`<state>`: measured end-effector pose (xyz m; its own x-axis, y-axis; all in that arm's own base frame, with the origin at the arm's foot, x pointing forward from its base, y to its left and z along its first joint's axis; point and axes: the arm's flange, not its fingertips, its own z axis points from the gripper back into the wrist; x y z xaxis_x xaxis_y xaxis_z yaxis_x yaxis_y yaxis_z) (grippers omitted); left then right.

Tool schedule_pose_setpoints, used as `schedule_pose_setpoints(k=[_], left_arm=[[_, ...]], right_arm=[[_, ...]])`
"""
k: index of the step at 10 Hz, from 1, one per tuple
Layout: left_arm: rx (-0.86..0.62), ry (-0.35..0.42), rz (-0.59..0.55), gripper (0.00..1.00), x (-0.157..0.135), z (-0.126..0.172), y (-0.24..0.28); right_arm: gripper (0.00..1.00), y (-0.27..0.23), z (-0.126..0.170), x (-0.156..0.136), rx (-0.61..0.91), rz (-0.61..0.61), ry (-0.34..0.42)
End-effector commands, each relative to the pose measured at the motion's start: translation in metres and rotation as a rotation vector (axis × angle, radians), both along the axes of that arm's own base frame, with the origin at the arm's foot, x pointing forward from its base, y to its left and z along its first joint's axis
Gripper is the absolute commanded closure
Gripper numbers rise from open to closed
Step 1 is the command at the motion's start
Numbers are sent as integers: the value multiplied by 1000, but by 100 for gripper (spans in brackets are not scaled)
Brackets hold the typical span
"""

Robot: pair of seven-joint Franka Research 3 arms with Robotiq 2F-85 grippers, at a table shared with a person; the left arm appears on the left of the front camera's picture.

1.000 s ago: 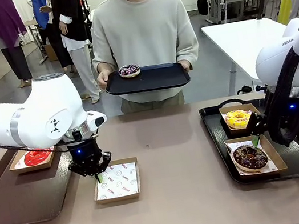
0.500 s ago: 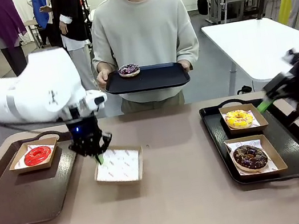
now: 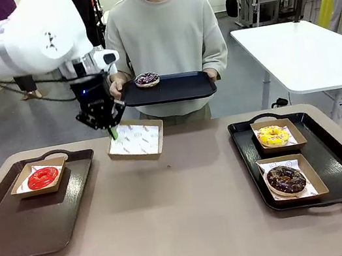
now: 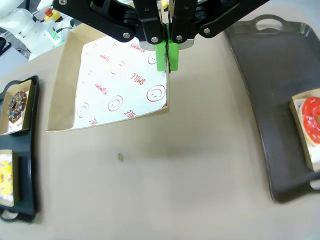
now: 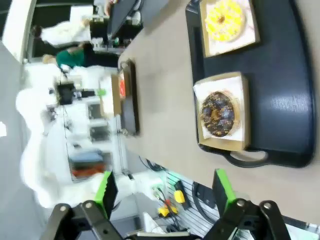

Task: Individually package the donuts and arrange them on the tray.
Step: Place the picked Paper togo box on the Handle tray while simultaneously picking up another Paper togo box from the table with the other hand.

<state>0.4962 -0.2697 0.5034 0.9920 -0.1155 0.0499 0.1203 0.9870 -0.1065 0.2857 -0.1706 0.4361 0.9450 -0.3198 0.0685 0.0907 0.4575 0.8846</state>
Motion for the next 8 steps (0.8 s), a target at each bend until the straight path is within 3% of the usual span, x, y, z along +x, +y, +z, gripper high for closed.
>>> schedule_pose_setpoints(k=[1,3,8], left_arm=[[32,-9,-16,100,25,10,-20],[72,-12,-23,100,42,16,-34],[128,45,-7,100,91,2,-42]], right_arm=[[0,-21,-35,-7,83,-69,-10],[0,-50,-58,-17,162,-142,-33],[0,-64,-84,-19,167,-162,-71]])
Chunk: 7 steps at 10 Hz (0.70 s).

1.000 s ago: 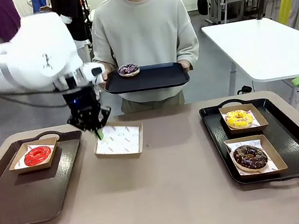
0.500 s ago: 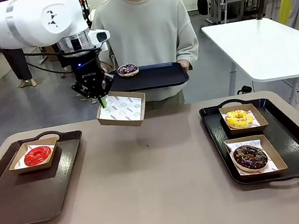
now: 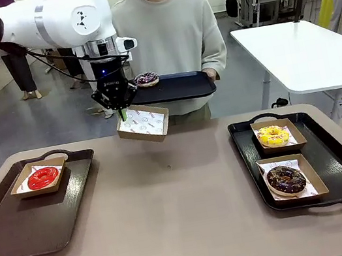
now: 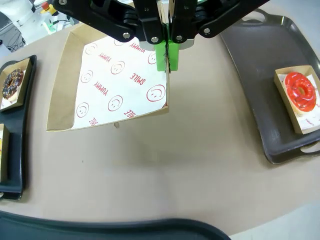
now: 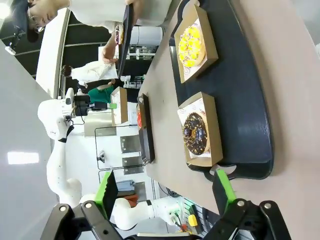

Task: Individually package the donuts and arrange them on the tray.
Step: Place the picked Paper togo box on the Handle tray while simultaneously picking up another Paper togo box from the table with the other hand.

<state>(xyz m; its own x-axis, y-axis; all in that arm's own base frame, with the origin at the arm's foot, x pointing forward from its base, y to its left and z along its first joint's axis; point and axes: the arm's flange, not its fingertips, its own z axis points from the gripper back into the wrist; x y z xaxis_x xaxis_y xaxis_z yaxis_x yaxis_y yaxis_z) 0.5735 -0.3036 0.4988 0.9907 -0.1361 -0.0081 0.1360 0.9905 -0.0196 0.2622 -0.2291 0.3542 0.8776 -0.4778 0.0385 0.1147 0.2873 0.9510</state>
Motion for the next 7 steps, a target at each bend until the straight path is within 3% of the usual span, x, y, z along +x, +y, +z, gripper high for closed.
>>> schedule_pose_setpoints(k=[1,4,7], left_arm=[[34,4,18,100,22,3,-7],[20,-21,-5,100,19,-3,-4],[1,9,13,100,23,-8,-1]], right_arm=[[0,-5,-5,5,-5,-3,-25],[0,-1,-3,0,-5,3,-1],[0,-1,-3,0,-5,3,-1]])
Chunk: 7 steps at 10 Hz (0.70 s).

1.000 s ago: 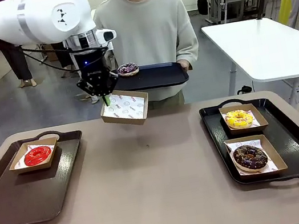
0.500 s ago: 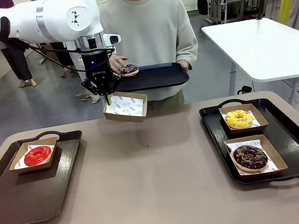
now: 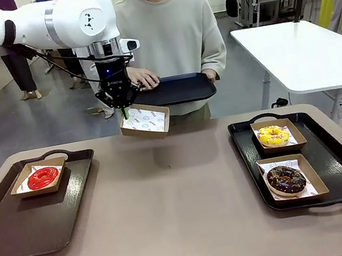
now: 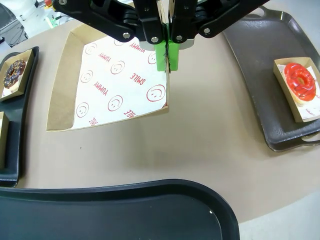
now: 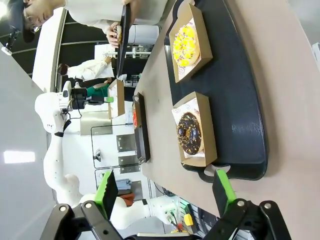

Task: Individually package the donuts and arrange them on the tray.
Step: Place the picked Paper togo box on the Handle tray while simultaneously picking up another Paper togo box from the table with the other hand, then place the picked Paper togo box on the Handle tray.

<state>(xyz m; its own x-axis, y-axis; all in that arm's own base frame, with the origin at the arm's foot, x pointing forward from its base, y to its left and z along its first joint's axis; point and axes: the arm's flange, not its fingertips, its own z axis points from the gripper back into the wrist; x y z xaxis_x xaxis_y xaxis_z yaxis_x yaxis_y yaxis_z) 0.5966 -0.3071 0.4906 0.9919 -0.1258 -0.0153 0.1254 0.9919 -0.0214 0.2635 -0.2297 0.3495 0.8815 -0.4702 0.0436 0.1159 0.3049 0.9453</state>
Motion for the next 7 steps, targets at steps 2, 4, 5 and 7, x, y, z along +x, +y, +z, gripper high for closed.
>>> schedule_pose_setpoints(k=[2,4,5,7], left_arm=[[1,1,3,100,0,0,2],[1,1,3,100,0,0,2],[1,1,3,100,0,0,2],[1,1,3,100,0,0,2]], right_arm=[[0,0,2,-1,13,-5,-4],[0,0,2,-1,13,-5,-4],[0,0,2,-1,13,-5,-4],[0,0,2,-1,13,-5,-4]])
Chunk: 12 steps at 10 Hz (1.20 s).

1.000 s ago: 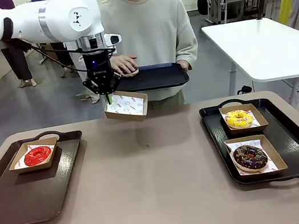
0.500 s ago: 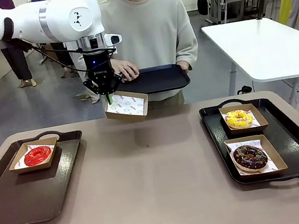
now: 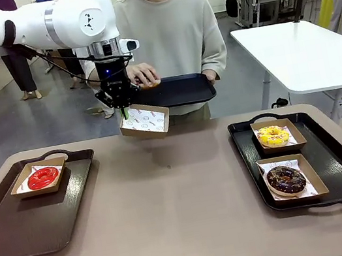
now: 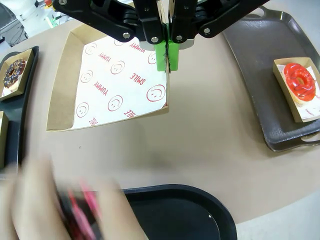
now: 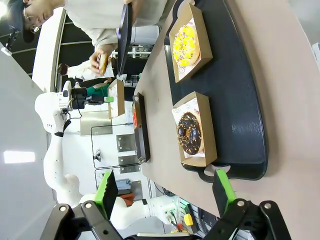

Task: Individually package the donuts and arrange them on the tray.
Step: Place the picked Paper togo box on the Handle tray.

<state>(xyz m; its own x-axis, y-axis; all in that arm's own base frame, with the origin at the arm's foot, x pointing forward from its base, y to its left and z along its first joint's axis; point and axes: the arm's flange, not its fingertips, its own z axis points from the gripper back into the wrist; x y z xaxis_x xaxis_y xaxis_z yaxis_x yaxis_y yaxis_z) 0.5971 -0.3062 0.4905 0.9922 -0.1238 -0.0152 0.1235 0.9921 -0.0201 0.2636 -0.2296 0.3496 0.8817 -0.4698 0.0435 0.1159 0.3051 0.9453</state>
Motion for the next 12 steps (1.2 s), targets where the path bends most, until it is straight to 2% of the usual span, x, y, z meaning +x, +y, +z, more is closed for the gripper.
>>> schedule_pose_setpoints(k=[1,12], left_arm=[[0,2,1,100,-1,0,1],[0,2,1,100,-1,0,1]], right_arm=[[0,0,2,-1,13,-5,-5],[0,0,2,-1,13,-5,-5]])
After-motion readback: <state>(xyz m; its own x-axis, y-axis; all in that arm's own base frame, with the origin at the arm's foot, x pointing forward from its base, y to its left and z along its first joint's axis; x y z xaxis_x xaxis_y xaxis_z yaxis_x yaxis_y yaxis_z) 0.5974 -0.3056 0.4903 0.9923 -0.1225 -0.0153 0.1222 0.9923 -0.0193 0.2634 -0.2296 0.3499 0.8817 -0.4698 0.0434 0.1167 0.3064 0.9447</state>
